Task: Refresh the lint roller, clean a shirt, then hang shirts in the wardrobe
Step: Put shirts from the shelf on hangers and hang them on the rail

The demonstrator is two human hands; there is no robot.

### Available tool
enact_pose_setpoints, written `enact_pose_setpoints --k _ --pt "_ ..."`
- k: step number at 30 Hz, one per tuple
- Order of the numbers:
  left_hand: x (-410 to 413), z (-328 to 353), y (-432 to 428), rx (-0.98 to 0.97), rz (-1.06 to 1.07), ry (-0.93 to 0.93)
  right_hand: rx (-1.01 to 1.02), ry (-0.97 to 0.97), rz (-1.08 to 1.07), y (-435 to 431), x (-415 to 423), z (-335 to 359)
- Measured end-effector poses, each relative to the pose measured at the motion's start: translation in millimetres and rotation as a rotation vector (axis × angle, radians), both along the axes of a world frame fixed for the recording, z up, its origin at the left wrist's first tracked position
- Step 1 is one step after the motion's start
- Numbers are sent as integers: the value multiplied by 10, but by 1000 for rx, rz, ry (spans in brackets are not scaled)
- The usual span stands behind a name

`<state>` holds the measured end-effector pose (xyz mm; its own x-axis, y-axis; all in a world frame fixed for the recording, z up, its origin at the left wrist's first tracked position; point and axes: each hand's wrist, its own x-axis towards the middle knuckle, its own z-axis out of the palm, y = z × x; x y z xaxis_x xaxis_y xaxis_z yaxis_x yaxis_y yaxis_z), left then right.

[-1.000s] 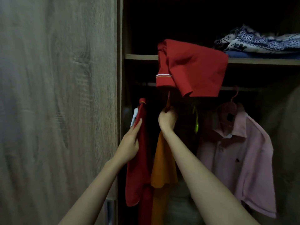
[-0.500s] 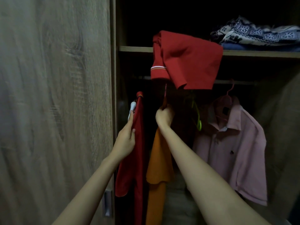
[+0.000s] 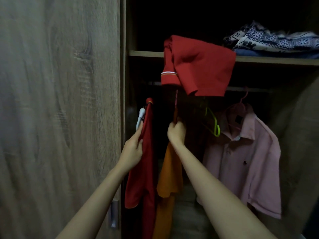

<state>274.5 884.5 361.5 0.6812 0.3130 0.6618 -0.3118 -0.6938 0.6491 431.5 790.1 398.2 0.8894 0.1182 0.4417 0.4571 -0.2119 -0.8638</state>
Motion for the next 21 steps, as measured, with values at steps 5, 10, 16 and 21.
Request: enact_pose_setpoints --k 5,10,16,21 --pt "5 -43 -38 -32 -12 -9 48 -205 -20 -253 -182 -173" --pt "1 -109 -183 -79 -13 -39 142 -403 -31 -499 -391 -326" --pt "-36 -168 -305 -129 -6 -78 -14 -696 -437 -903 -221 -175" --pt "-51 -218 -376 -135 51 -112 -181 -335 -509 -1058 173 -43"
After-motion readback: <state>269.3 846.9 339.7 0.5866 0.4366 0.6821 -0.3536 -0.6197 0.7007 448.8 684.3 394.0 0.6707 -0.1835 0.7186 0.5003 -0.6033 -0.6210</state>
